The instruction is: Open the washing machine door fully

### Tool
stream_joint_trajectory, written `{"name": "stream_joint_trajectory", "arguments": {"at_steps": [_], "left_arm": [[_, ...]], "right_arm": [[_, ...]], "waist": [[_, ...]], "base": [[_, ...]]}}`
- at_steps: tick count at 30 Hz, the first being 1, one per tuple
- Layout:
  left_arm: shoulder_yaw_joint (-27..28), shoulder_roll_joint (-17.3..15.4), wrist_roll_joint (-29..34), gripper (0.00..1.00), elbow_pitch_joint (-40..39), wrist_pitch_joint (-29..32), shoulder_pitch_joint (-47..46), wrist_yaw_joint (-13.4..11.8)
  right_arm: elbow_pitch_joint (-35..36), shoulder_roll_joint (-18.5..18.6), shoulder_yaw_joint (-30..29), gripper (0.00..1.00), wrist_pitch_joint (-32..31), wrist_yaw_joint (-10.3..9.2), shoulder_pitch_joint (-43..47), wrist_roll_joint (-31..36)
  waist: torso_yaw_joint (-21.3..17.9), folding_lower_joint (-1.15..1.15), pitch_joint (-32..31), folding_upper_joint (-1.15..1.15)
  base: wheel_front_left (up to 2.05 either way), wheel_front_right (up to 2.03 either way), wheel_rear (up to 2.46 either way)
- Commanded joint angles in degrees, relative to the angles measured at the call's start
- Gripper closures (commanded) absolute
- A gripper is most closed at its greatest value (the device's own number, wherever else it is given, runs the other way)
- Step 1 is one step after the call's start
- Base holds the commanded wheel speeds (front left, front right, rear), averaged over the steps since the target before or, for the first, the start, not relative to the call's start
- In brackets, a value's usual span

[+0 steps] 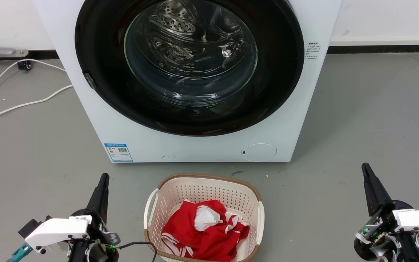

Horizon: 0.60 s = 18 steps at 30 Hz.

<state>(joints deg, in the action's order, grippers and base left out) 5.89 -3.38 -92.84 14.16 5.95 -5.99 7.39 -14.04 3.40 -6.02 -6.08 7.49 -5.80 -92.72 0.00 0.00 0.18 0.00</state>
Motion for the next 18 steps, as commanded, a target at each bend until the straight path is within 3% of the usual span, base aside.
{"name": "stream_joint_trajectory", "arguments": {"at_steps": [1,4,5,18], "left_arm": [[0.14,0.02,0.31,1.0,0.06,0.25,-0.49,0.18],[-0.03,0.06,0.1,1.0,0.14,-0.04,0.07,0.0],[-0.06,0.15,0.1,0.0,0.59,-0.08,0.29,-0.01],[-3.95,0.15,2.33,0.0,-3.09,-3.75,-0.06,0.01]], "right_arm": [[-0.09,-0.19,-0.1,1.0,-0.1,0.0,-0.77,0.22],[-0.1,-0.01,0.0,1.0,0.02,0.01,0.12,0.0],[-0.5,-0.05,0.03,0.0,0.03,0.0,0.4,0.0],[4.11,-0.12,0.84,0.0,3.73,0.0,2.1,2.94]], "waist": [[0.0,0.0,0.0,0.0],[0.0,0.0,0.0,0.0],[0.0,0.0,0.0,0.0],[0.1,0.0,0.05,0.0]], "base": [[0.0,0.0,0.0],[0.0,0.0,0.0],[0.0,0.0,0.0],[0.0,0.0,0.0]]}}
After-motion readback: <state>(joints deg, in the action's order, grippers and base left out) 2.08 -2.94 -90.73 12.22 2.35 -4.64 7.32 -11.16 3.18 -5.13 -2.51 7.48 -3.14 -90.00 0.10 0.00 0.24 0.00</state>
